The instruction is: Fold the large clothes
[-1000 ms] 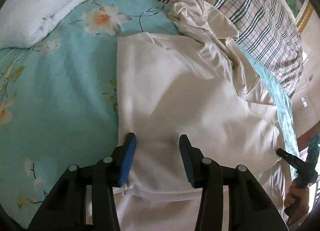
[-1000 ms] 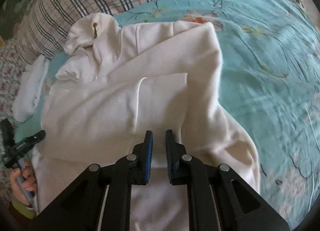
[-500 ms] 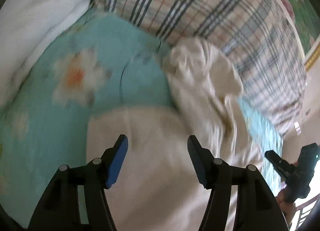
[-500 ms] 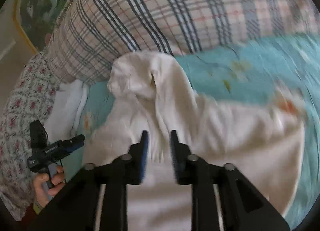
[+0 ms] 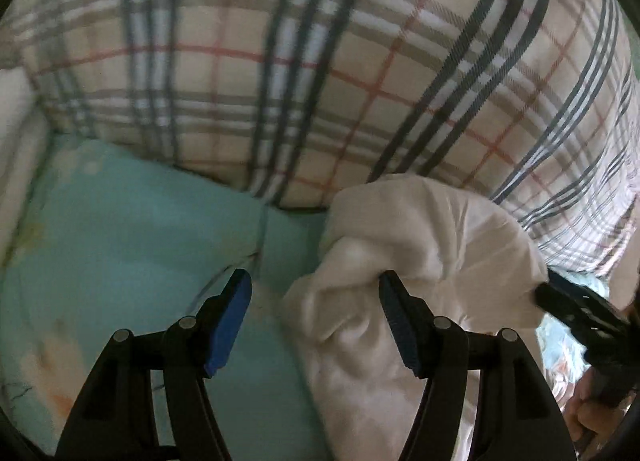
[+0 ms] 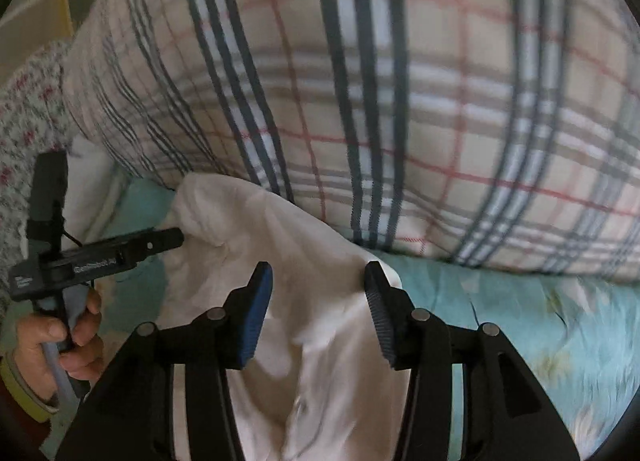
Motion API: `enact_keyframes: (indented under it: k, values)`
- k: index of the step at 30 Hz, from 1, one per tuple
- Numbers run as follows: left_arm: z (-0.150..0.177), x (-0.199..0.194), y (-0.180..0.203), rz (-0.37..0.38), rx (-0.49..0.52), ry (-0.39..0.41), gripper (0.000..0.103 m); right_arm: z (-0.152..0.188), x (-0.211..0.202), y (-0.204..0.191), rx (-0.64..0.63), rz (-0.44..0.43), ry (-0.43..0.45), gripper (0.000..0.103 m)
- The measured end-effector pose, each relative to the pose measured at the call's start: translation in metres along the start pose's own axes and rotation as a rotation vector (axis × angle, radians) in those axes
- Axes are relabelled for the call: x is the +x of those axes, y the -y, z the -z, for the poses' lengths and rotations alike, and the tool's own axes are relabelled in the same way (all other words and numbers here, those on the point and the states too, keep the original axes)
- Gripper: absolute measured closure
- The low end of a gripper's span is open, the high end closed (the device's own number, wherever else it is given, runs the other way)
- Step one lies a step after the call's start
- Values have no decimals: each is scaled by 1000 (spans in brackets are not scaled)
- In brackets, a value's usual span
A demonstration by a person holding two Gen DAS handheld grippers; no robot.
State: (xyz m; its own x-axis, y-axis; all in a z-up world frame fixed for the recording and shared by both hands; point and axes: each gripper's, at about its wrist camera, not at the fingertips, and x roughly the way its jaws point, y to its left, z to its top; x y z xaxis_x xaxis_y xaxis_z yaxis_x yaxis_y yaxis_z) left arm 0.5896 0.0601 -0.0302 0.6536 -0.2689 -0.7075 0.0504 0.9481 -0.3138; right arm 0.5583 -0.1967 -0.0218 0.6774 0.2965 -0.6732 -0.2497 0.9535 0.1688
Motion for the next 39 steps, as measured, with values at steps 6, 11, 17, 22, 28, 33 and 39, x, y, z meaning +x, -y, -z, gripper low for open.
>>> enact_keyframes:
  k: [6,11,17,22,28,33,39]
  values:
    - [6,-5,17,54,107,33,96,4,-19,10,50,-21,50,99]
    - [35,-75,33,93,157,117,97,32,-84,13,81,-68,112,99]
    - [120,-162,54,190,180,138,96,115,-169,21,183,-128,116,99]
    - [205,-187,76,219,182,98,96,195,-197,28,297,-128,64,99]
    - [272,-168,83,200,170,-32,94,259,-184,34,402,-90,-66,95]
    - [297,-185,64,206,96,-56,86,261,-204,24,345,-60,-61,76]
    - [311,-198,52,249,69,-75,80,232,-204,-30,23,-163,-37,44]
